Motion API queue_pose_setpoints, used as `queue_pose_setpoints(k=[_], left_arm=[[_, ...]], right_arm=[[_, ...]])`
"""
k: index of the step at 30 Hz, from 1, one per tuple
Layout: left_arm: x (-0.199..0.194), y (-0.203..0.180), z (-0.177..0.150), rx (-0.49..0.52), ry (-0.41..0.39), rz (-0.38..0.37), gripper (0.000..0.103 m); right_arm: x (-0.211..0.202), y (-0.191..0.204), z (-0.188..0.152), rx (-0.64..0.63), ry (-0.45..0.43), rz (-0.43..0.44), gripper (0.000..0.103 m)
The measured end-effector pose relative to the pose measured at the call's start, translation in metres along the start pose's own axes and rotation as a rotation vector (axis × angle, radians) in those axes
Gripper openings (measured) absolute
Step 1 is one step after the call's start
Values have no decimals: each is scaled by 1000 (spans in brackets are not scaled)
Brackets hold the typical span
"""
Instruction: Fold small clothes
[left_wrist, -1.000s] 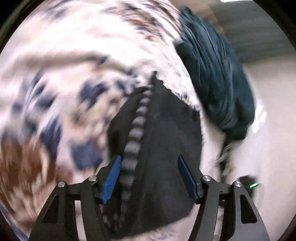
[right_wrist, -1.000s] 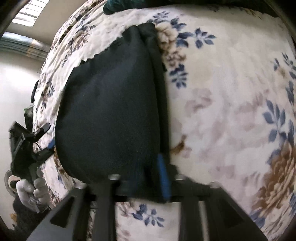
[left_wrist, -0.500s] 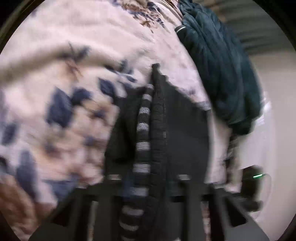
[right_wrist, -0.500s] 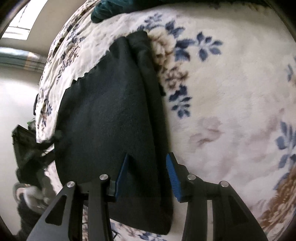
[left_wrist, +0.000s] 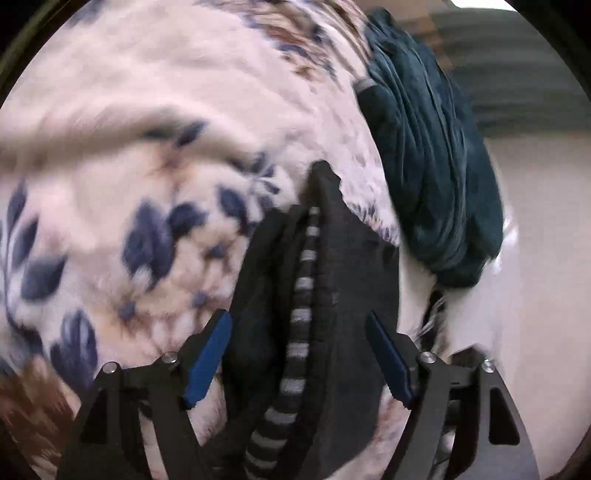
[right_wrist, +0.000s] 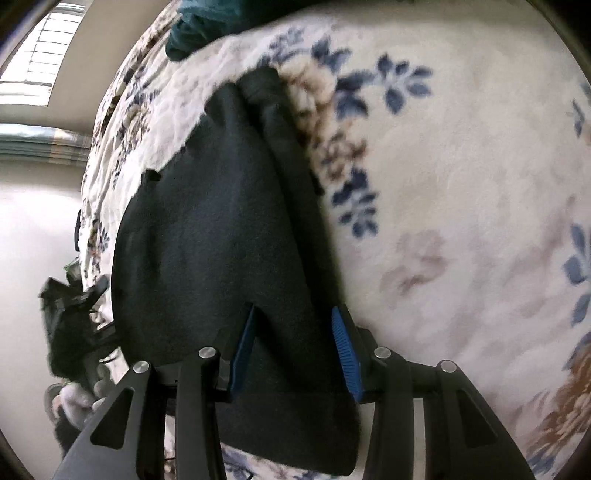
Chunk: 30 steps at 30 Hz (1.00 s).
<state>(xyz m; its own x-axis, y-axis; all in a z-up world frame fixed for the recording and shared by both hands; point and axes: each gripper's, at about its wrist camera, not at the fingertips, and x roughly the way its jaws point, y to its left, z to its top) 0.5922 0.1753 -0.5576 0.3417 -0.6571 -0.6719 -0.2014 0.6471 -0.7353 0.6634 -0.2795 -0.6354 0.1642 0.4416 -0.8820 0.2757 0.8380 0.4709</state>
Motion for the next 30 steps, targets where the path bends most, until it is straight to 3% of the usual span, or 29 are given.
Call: queue_pose_setpoints(k=[2, 4, 5, 6, 8, 11, 14, 16, 17, 20, 22, 25, 27, 29, 30], left_arm=[[15, -15, 9, 85, 6, 82, 73], [28, -24, 15, 159, 8, 106, 65], [30, -26, 14, 192, -3, 118, 48], [33, -34, 17, 221, -8, 119, 12], [34, -40, 18, 247, -15, 112, 13], [24, -43, 11, 256, -48, 8, 13], [41, -23, 23, 178, -19, 10, 14], [56, -6, 31, 112, 35, 51, 24], [55, -2, 33, 88, 44, 30, 25], [35, -7, 29, 80, 29, 39, 34], [18, -15, 20, 100, 10, 101, 45], [3, -24, -3, 113, 12, 143, 52], [10, -28, -20, 125, 33, 155, 52], [19, -27, -32, 155, 38, 128, 43], [24, -26, -35, 152, 28, 89, 17]], right_arm=[[0, 8, 8, -32, -44, 16, 44], [6, 17, 19, -72, -84, 7, 44], [11, 20, 23, -86, -81, 7, 41], [17, 25, 28, -106, -80, 6, 20], [14, 33, 32, -118, -121, -35, 9], [-8, 35, 24, -81, -198, -37, 7], [-23, 30, 15, -66, -277, -92, 7], [-16, 26, 16, -56, -254, -95, 7], [-6, 21, 21, -28, -191, -71, 7], [2, 1, 32, 76, -116, -1, 12], [-3, -8, 37, 109, -111, 32, 13], [-11, -14, 35, 117, -124, 26, 22], [-11, -17, 30, 131, -115, 31, 22], [-9, -19, 24, 127, -96, 22, 22], [-5, -18, 20, 118, -90, 14, 22]])
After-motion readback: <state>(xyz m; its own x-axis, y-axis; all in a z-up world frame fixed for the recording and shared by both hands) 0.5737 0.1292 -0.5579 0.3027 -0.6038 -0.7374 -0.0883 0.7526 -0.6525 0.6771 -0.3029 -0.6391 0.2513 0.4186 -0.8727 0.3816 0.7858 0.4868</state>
